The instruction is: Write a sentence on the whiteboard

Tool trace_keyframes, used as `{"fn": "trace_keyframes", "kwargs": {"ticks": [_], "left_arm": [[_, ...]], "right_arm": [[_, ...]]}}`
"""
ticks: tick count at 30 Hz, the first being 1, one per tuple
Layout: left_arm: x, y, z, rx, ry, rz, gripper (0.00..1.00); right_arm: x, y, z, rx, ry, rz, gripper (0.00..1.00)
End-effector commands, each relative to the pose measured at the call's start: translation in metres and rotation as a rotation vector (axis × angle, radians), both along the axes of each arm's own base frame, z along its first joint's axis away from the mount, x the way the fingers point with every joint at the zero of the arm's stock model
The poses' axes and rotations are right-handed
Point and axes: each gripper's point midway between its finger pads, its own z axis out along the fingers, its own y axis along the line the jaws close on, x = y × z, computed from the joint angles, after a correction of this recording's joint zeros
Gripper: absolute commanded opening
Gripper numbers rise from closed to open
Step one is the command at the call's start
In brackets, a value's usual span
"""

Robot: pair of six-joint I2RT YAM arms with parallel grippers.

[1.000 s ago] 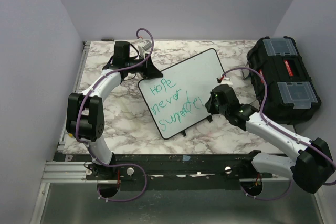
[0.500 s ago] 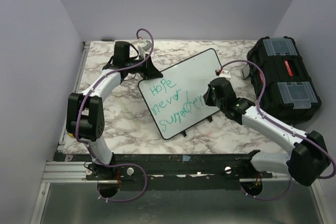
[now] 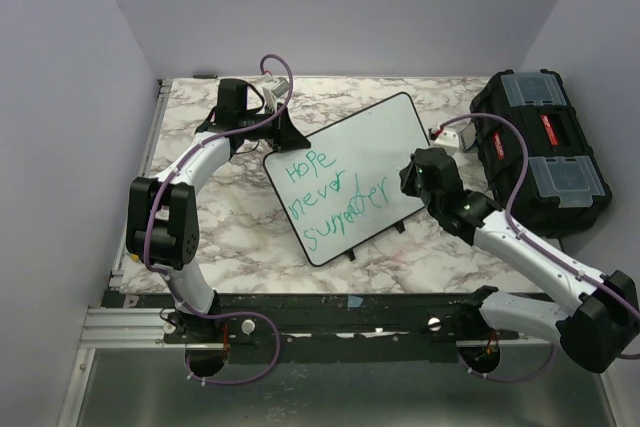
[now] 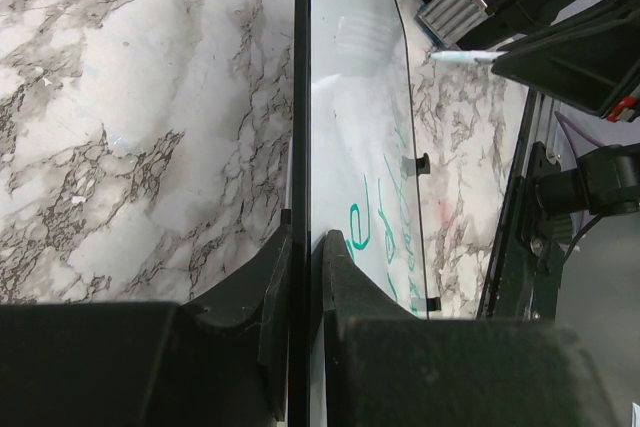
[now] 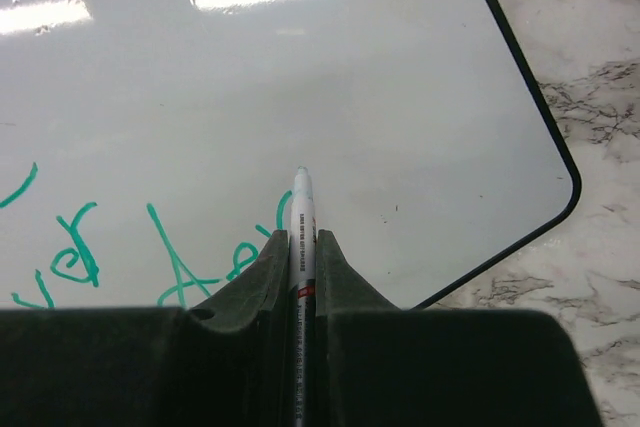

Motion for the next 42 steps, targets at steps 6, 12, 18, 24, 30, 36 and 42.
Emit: {"fn": "trace_keyframes", "kwargs": {"ticks": [6,12,18,24,30,36,42], "left_arm": [[0.022,0.005,0.013,0.046,-0.224,0.006,0.00],[0.023,0.005,0.014,0.046,-0.229,0.009,0.00],[0.023,0.005,0.014,0.046,-0.230,0.008,0.00],[0.023,0.007,0.014,0.047,-0.230,0.012,0.00],[0.024,0.007,0.014,0.046,-0.230,0.012,0.00],[0.024,0.007,0.014,0.045,-0.232,0.011,0.00],[0.024,0.007,0.014,0.046,-0.230,0.012,0.00]], "right_arm": [[-0.005,-0.024,-0.011,-0.051,0.004,-0.101,0.01],[-0.001,-0.024,-0.013,-0.075,0.007,-0.111,0.01],[0.006,-0.021,-0.016,-0.097,0.012,-0.106,0.01],[0.012,-0.014,-0.026,-0.109,0.024,-0.084,0.01],[0.012,-0.003,-0.030,-0.084,0.023,-0.026,0.01],[0.004,0.007,-0.038,-0.060,0.038,0.057,0.01],[-0.008,0.014,-0.054,-0.042,0.091,0.110,0.01]]}}
